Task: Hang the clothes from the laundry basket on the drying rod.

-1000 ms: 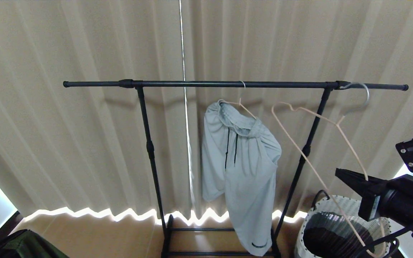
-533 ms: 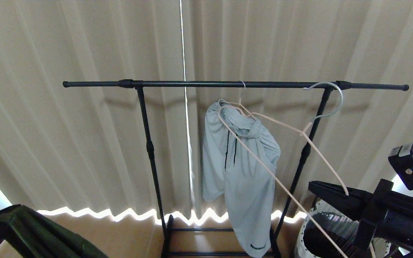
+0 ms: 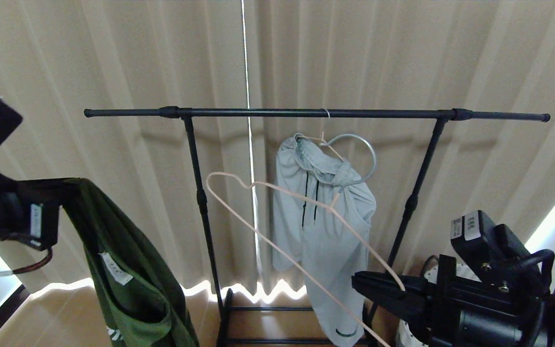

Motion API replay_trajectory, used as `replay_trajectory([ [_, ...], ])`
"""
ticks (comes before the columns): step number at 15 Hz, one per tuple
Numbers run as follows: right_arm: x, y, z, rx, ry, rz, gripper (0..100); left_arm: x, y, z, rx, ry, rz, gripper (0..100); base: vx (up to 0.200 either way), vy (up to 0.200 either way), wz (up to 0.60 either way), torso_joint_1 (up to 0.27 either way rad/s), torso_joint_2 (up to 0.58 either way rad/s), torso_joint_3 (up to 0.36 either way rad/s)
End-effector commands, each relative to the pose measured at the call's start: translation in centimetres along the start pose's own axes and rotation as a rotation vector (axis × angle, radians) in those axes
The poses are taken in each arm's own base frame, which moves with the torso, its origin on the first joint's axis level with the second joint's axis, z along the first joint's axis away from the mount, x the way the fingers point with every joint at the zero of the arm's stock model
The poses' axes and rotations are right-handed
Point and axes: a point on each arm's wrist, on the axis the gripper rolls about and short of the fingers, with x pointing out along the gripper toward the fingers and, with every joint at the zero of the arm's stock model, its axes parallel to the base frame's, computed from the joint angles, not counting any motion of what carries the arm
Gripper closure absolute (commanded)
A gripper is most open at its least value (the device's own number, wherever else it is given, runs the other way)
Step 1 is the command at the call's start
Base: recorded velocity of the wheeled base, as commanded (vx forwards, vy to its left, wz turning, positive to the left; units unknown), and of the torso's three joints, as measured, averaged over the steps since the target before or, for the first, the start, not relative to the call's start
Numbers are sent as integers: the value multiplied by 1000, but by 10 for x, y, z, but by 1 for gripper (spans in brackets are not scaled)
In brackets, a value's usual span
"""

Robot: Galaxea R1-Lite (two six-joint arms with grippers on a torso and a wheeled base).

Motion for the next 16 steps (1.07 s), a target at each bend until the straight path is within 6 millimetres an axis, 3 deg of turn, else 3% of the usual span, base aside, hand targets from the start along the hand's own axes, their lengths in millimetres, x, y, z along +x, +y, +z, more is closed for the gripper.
replay_trajectory([
  [1, 13, 10, -8, -10, 41, 51, 100, 56, -20, 13, -14, 110, 29, 100, 0, 0, 0, 0, 0, 0],
  [5, 17, 26, -8, -27, 47, 153, 100, 82, -46, 22, -118, 147, 114, 100, 0, 0, 0, 0, 0, 0],
  [8, 26, 27, -2, -28, 37, 160, 100, 79, -53, 24, -121, 137, 90, 100, 0, 0, 0, 0, 0, 0],
  [16, 38, 26, 1, -31, 0, 145, 100, 73, -50, 26, -123, 125, 111, 100, 0, 0, 0, 0, 0, 0],
])
